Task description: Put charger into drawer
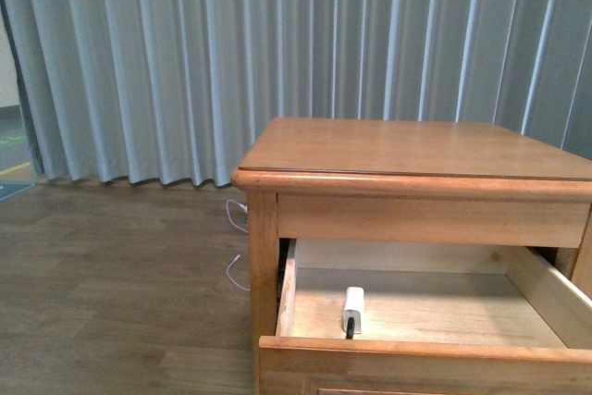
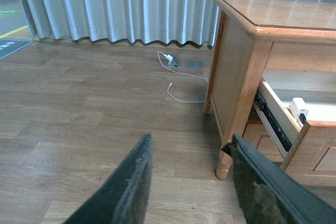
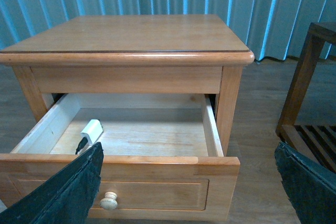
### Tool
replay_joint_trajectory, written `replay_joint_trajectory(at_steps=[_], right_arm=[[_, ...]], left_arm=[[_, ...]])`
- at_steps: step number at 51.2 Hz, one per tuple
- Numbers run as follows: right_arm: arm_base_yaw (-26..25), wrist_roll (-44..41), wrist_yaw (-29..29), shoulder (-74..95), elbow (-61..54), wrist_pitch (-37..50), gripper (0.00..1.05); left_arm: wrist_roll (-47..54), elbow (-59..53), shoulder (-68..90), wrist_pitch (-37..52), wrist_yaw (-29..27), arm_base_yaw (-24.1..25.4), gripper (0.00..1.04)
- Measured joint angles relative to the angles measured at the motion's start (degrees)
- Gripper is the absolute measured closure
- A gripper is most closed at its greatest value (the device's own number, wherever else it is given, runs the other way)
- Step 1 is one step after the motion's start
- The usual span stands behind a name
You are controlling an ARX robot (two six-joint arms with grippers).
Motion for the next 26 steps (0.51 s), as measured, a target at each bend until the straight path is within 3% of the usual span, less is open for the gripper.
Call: replay_joint_trajectory(at_steps=[7,15,26], right_arm=[[1.0,-2.0,4.5,0.2,1.3,-6.4,0.08],[0.5,-1.8,4.0,4.7,3.0,-12.2,0.08],[0.6,-1.2,2.2,17.6,6.9,-15.0,0.08]], left_arm=[[0.0,0.0,0.0,0.0,0.0,0.0,0.32],[0.0,0.0,0.0,0.0,0.0,0.0,0.06],[0.1,0.0,0.0,0.0,0.0,0.0,0.06]])
